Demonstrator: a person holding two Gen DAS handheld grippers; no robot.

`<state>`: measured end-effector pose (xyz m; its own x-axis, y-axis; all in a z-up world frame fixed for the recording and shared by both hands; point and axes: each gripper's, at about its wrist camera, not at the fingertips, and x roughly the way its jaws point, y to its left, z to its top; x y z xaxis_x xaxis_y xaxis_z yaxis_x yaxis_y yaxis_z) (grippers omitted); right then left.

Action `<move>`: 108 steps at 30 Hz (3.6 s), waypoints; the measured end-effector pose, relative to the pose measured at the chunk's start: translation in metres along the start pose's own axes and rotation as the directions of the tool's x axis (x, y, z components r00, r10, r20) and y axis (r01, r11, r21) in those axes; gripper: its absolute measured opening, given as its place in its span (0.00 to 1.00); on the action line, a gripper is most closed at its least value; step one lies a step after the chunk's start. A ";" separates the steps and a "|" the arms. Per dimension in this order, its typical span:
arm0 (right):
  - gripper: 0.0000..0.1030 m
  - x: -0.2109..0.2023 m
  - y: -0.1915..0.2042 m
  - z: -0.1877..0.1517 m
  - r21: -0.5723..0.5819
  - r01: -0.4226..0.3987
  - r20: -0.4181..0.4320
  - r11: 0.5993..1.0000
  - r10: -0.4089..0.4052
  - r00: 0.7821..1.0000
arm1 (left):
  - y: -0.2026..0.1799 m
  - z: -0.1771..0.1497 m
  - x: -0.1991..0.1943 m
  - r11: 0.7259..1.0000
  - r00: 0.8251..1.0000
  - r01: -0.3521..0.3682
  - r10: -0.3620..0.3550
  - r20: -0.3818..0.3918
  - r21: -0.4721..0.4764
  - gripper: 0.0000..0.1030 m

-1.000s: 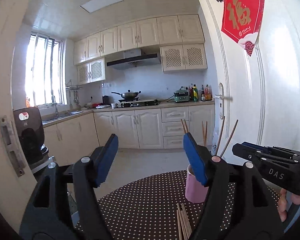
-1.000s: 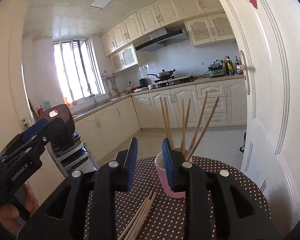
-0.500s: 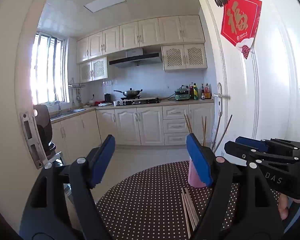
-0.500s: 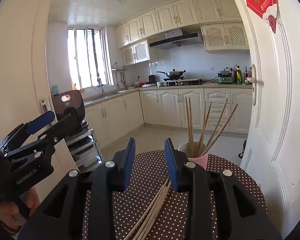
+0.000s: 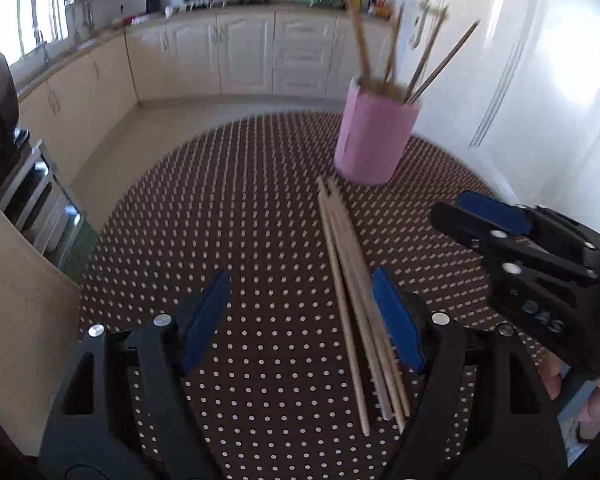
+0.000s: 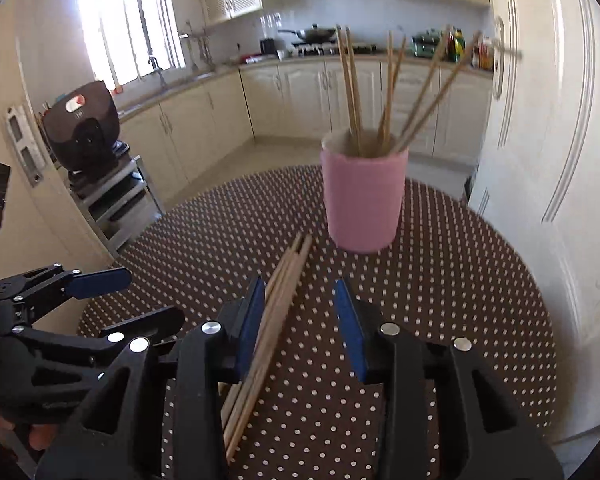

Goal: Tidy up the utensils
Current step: 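Move both tools back down to the remaining chopsticks, then grasp a chopstick with the left tool while the right tool grasps another, then lift both held chopsticks and carry them over the pink cup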

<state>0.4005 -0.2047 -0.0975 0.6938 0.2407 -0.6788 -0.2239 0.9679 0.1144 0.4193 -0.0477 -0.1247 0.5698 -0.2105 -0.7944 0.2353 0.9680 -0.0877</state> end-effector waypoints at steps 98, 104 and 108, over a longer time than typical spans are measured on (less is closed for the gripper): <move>0.04 -0.078 0.008 0.040 -0.022 -0.120 0.067 0.993 0.121 0.990 | -0.045 0.060 -0.089 0.995 0.975 0.048 -0.066 0.212 0.086 0.06; 0.04 -0.099 0.006 0.046 -0.066 -0.074 0.159 0.995 0.084 0.984 | -0.053 0.059 -0.102 0.993 0.960 0.059 -0.084 0.266 0.102 0.05; 0.04 -0.107 -0.003 0.053 -0.069 -0.056 0.234 0.996 0.071 0.970 | -0.060 0.065 -0.106 0.991 0.947 0.067 -0.101 0.306 0.119 0.06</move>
<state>0.3633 -0.2295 0.0135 0.8170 0.3191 -0.4803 -0.3095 0.9454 0.1017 0.3959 -0.0927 0.0036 0.7565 -0.3386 -0.5596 0.3648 0.9285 -0.0687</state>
